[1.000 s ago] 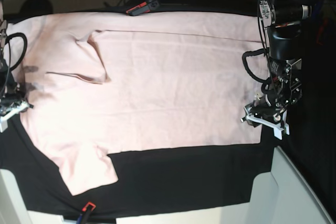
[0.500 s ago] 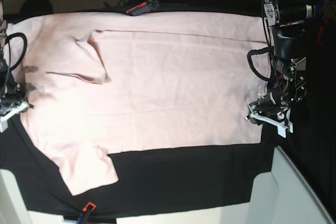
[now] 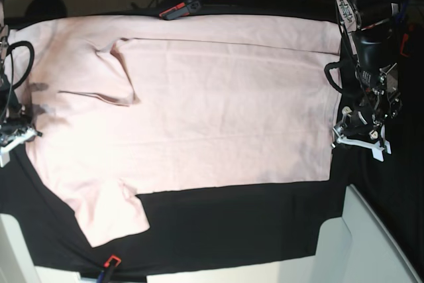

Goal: Fold the T-shirt properly
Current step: 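Close both grippers on the pink shirt's side edges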

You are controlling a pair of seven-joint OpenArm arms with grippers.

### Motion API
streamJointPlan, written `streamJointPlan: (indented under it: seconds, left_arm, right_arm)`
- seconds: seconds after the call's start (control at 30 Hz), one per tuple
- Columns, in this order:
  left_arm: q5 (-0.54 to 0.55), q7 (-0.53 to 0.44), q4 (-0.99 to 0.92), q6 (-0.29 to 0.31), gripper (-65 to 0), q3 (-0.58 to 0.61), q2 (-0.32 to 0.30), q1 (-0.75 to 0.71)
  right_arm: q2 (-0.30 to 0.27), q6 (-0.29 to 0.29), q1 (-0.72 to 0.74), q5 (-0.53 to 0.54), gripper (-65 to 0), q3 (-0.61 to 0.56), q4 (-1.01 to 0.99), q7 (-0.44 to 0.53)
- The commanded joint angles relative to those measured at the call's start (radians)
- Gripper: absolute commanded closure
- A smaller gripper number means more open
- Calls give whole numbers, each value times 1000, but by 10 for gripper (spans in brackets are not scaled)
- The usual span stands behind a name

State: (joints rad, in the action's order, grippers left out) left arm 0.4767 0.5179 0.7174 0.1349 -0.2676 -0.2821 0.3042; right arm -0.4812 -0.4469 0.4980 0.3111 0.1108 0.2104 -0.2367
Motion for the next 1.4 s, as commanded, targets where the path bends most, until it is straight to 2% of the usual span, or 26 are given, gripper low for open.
streamJointPlan:
  seconds: [0.0,0.1,0.27,0.57,0.63,0.77,0.93,1.07,1.37]
  left_arm:
    - [-3,21,0,-8,-306,1,-3,6]
    - [-3,23,0,-8,-306,17,17,13]
    - [3,18,0,-8,-306,158,42,14]
    - [3,18,5,-8,-292,163,77,14]
    - [3,18,5,-8,-247,163,77,13]
    - [3,18,5,-8,0,161,74,11]
    - [4,25,15,-8,0,161,74,11]
    - [6,26,118,-8,0,161,76,-24]
    - [6,26,348,-8,0,161,77,-122]
  right_arm:
    - [-17,0,21,1,-10,-1,11,4]
    - [-15,0,21,1,-10,-1,11,4]
    - [-20,0,21,1,-10,-1,11,4]
    - [-20,0,21,1,-10,-1,11,4]
    - [-20,0,21,1,-10,-1,11,4]
    - [-20,0,21,1,-10,-1,11,4]
    - [-20,0,24,1,-9,-1,25,9]
    - [-20,0,18,1,-6,7,100,6]
    - [-21,1,18,4,0,8,125,6]
